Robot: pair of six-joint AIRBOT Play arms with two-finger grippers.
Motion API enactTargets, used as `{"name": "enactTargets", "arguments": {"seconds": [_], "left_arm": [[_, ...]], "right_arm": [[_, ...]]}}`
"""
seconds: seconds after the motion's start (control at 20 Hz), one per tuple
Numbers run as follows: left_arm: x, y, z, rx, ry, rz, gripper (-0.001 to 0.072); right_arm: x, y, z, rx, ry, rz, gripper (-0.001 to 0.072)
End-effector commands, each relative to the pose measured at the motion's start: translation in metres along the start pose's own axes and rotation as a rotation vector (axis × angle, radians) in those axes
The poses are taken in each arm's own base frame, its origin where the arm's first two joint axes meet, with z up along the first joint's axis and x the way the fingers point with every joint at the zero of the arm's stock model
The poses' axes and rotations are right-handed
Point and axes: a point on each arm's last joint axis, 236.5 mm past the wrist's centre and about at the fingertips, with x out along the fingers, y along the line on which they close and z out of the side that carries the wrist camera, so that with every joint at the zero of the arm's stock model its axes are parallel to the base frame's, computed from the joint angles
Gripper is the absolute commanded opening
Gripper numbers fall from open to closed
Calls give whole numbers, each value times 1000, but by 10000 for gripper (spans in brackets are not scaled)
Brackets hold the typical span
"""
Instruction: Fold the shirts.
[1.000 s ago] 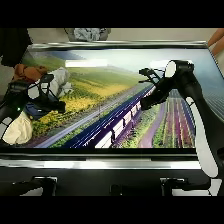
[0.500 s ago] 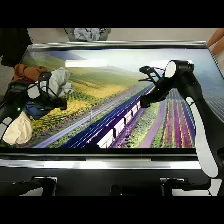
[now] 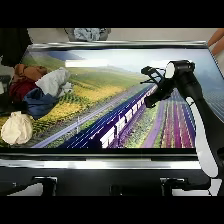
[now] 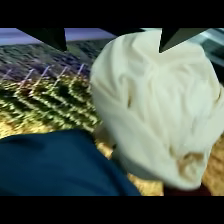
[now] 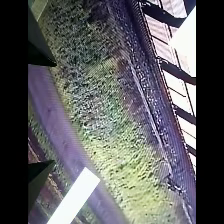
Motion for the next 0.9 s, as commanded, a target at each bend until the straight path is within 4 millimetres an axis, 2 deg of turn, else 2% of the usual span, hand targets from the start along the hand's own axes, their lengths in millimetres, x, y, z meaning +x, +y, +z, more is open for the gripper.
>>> {"name": "enactTargets", "arguments": {"seconds": [0.0, 0.2, 0.4, 0.45, 0.5, 0.55, 0.65, 0.7, 0.75, 0.8, 0.85], "left_arm": [[60, 29, -53, -196, 190, -90, 720], [109, 42, -73, -255, 190, -98, 720], [130, 35, -63, -203, 120, -131, 707], [131, 34, -60, -200, 105, -131, 548], [129, 35, -57, -202, 95, -130, 126], [122, 37, -53, -207, 74, -130, 31], [91, 44, -32, -279, -31, -145, 30], [59, 49, -13, -343, -146, -169, 30], [18, 53, 6, -381, -287, -207, 30], [-39, 59, 23, -409, -463, -247, 30], [-105, 64, 31, -422, -653, -283, 30]], "right_arm": [[0, 16, -4, -27, 16, 67, 706], [-3, 36, -9, -34, 38, 151, 706], [-4, 43, -11, -35, 43, 183, 706], [-4, 44, -11, -35, 46, 187, 704], [-5, 45, -13, -36, 53, 191, 703], [-6, 45, -14, -38, 54, 191, 685], [-14, 40, -11, -68, 30, 162, 685], [-23, 33, -9, -79, 11, 124, 685], [-37, 23, -4, -83, -25, 68, 685], [-54, 14, 0, -85, -68, 10, 686], [-76, 3, 8, -86, -138, -60, 686]]}}
